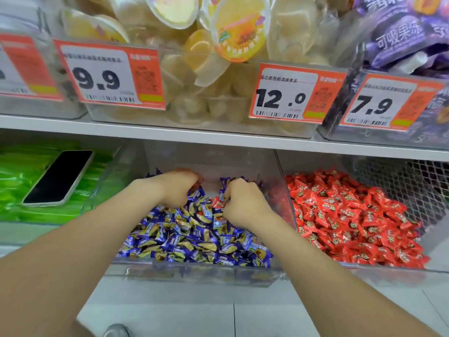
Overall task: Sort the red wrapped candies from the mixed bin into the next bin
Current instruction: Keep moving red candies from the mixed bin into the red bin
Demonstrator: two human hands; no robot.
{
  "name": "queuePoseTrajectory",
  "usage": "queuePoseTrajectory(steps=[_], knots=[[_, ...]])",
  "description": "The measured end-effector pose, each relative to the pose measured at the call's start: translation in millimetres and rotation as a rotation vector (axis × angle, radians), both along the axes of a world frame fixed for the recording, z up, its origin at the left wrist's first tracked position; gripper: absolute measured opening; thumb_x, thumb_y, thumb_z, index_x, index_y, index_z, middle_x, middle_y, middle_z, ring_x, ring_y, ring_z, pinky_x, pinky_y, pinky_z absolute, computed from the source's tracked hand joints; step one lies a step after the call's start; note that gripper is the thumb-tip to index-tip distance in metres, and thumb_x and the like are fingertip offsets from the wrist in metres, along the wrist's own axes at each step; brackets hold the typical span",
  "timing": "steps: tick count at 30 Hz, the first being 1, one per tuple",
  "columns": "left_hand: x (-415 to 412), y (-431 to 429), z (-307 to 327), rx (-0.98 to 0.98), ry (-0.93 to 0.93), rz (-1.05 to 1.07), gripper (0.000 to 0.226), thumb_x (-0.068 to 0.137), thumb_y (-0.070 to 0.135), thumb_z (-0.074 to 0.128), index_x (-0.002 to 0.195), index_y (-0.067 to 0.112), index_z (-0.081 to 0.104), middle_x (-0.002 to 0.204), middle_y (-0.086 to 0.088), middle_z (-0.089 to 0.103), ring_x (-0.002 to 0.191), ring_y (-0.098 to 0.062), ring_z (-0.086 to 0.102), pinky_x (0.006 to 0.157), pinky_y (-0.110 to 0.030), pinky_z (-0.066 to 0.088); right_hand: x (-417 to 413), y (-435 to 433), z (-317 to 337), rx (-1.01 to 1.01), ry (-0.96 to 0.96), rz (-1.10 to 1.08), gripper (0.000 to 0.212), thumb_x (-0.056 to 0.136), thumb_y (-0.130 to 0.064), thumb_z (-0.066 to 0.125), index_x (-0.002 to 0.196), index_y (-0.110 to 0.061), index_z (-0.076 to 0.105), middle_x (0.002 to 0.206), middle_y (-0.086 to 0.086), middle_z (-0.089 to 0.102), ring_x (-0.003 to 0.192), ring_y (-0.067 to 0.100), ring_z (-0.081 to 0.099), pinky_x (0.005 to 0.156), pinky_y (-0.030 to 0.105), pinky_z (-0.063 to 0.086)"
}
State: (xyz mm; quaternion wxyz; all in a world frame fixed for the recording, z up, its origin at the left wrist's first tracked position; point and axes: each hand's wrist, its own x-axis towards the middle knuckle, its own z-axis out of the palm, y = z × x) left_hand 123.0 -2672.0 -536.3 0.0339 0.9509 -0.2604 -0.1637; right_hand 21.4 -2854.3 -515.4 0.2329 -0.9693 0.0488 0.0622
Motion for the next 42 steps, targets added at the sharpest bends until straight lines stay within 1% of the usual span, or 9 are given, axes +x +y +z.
queuePoseTrajectory(steps=[5, 10, 17, 20, 23, 28, 33, 36, 42], knots=[[-3, 5, 9, 0.04, 0.069, -0.014, 0.08, 0.088, 0.003, 0.065, 0.16, 0.024, 0.036, 0.149, -0.002, 0.054, 0.127, -0.024, 0.059, 0.103, -0.04, 0.055, 12, 13, -16, -0.073, 0.099, 0.196, 0.048, 0.097, -0.017, 0.068, 0.143, -0.012, 0.053, 0.128, 0.017, 0.062, 0.121, 0.039, 0.059, 0.1, 0.05, 0.054], [-1, 8, 7, 0.031, 0.04, 0.011, 0.06, 0.096, 0.02, 0.074, 0.151, 0.023, 0.049, 0.148, 0.0, 0.052, 0.127, -0.023, 0.057, 0.102, -0.032, 0.05, 21, 18, -22, -0.328, -0.035, 0.136, 0.019, 0.087, -0.001, 0.069, 0.1, -0.01, 0.058, 0.09, 0.008, 0.058, 0.101, 0.036, 0.066, 0.077, 0.041, 0.044], [-7, 13, 13, -0.004, -0.027, 0.013, 0.045, 0.091, 0.001, 0.056, 0.132, 0.019, 0.058, 0.127, -0.003, 0.062, 0.111, -0.024, 0.062, 0.095, -0.042, 0.056, 32, -1, 8, -0.073, 0.019, 0.056, 0.039, 0.094, -0.027, 0.073, 0.131, -0.015, 0.064, 0.12, 0.007, 0.068, 0.114, 0.031, 0.066, 0.094, 0.037, 0.056], [-15, 3, 18, -0.281, -0.023, -0.037, 0.036, 0.094, 0.008, 0.054, 0.122, 0.026, 0.067, 0.119, 0.007, 0.067, 0.104, -0.011, 0.064, 0.089, -0.029, 0.054, 29, -11, 22, -0.132, 0.031, 0.042, 0.035, 0.099, -0.038, 0.07, 0.121, -0.01, 0.068, 0.113, 0.01, 0.069, 0.11, 0.031, 0.067, 0.088, 0.036, 0.055], [-22, -4, 13, -0.289, 0.07, -0.104, 0.025, 0.098, 0.025, 0.07, 0.122, 0.025, 0.069, 0.105, 0.013, 0.069, 0.084, 0.002, 0.063, 0.071, -0.014, 0.045, 25, -17, 23, -0.109, 0.016, -0.005, 0.03, 0.102, -0.032, 0.068, 0.113, -0.003, 0.069, 0.106, 0.014, 0.073, 0.101, 0.032, 0.07, 0.09, 0.044, 0.059], [-23, -3, 5, -0.081, 0.126, -0.174, 0.06, 0.09, 0.023, 0.076, 0.146, 0.029, 0.056, 0.109, 0.007, 0.061, 0.09, -0.012, 0.061, 0.076, -0.03, 0.052, 25, -14, 27, 0.02, 0.11, 0.043, 0.018, 0.102, -0.014, 0.062, 0.118, -0.012, 0.07, 0.111, 0.011, 0.072, 0.1, 0.027, 0.071, 0.094, 0.045, 0.06], [-25, -6, -2, -0.121, 0.037, -0.182, 0.026, 0.087, 0.028, 0.079, 0.11, 0.024, 0.069, 0.105, 0.009, 0.062, 0.102, -0.017, 0.058, 0.084, -0.034, 0.051, 19, -19, 33, 0.614, 0.351, -0.052, 0.028, 0.105, 0.005, 0.049, 0.112, -0.009, 0.072, 0.112, 0.017, 0.073, 0.091, 0.025, 0.077, 0.076, 0.035, 0.062], [-24, -5, -5, -0.162, 0.037, -0.171, 0.022, 0.087, 0.026, 0.078, 0.105, 0.025, 0.065, 0.093, 0.009, 0.06, 0.089, -0.017, 0.059, 0.071, -0.031, 0.047, 21, -21, 31, 0.51, 0.312, -0.106, 0.017, 0.096, -0.001, 0.067, 0.107, -0.011, 0.075, 0.107, 0.015, 0.076, 0.1, 0.034, 0.077, 0.08, 0.039, 0.06], [-24, 1, -8, -0.142, 0.064, -0.212, 0.03, 0.09, 0.033, 0.076, 0.119, 0.031, 0.073, 0.111, 0.013, 0.07, 0.102, -0.011, 0.065, 0.092, -0.041, 0.057, 22, -19, 30, 0.373, 0.135, -0.126, 0.007, 0.088, -0.017, 0.074, 0.09, -0.016, 0.081, 0.095, 0.002, 0.079, 0.097, 0.023, 0.073, 0.092, 0.042, 0.06]])
